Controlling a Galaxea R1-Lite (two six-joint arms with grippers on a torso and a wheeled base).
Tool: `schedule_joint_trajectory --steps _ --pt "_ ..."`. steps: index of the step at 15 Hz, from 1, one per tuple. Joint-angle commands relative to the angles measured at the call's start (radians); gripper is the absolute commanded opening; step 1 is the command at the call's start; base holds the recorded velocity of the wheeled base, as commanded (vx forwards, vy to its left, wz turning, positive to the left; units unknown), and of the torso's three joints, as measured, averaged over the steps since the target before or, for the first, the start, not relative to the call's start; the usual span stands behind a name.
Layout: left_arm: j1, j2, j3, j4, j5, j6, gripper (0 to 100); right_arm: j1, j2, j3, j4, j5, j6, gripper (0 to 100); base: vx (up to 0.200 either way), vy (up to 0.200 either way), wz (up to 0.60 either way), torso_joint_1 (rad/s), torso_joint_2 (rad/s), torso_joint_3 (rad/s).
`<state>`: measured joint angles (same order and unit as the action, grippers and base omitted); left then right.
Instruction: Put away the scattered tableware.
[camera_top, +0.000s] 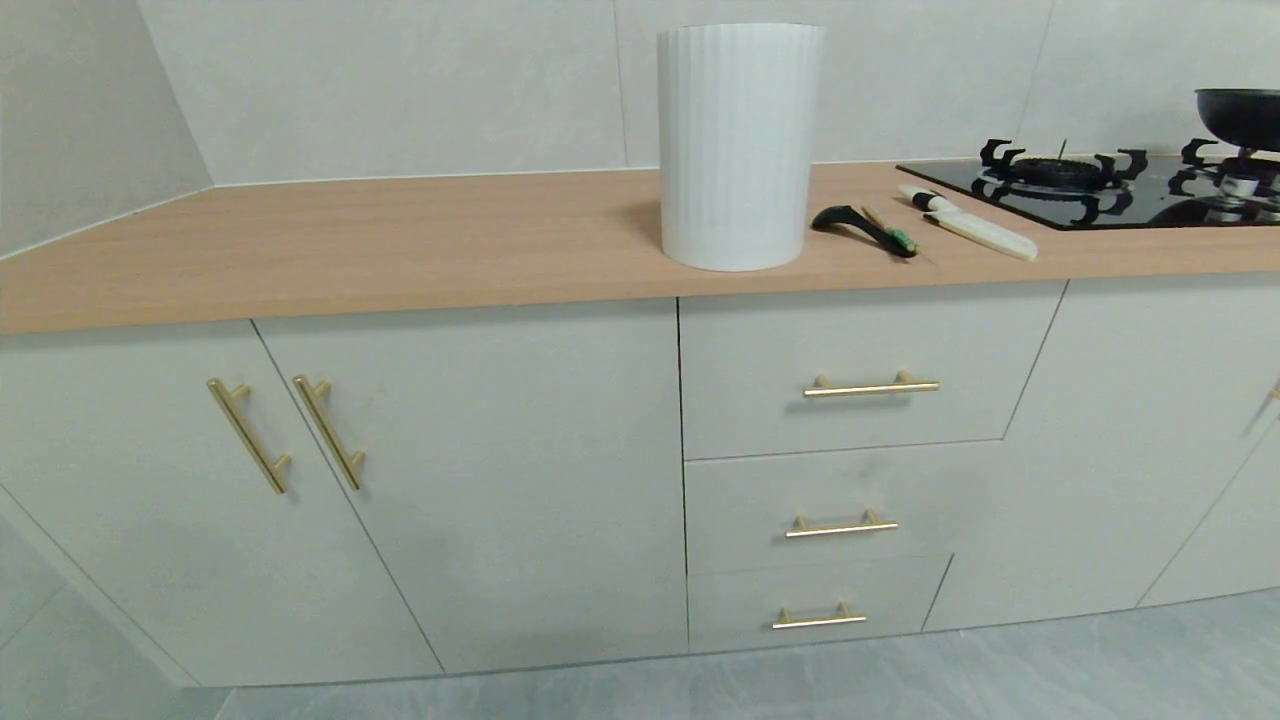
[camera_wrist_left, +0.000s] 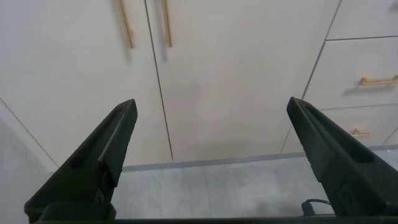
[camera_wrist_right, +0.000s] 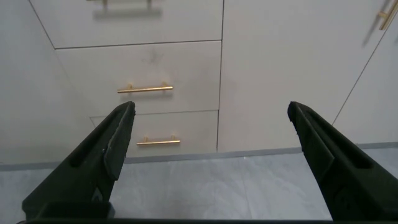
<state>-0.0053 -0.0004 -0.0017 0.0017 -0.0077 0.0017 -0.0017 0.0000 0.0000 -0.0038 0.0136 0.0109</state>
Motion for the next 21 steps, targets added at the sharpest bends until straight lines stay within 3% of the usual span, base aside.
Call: schedule_joint_trajectory --steps 1,4,21 --pt "-0.001 0.000 0.000 0.000 0.000 0.000 100 0.000 0.002 0.000 -0.001 0.000 0.000 100 0.000 0.000 0.00 0.000 0.00 0.000" --pt "-0.001 0.000 0.000 0.000 0.000 0.000 100 0.000 0.002 0.000 -0.001 0.000 0.001 100 0.000 0.000 0.40 0.000 0.00 0.002" --pt "0.001 0.000 0.000 0.000 0.000 0.001 100 0.000 0.002 0.000 -0.001 0.002 -0.008 100 0.000 0.000 0.00 0.000 0.00 0.000"
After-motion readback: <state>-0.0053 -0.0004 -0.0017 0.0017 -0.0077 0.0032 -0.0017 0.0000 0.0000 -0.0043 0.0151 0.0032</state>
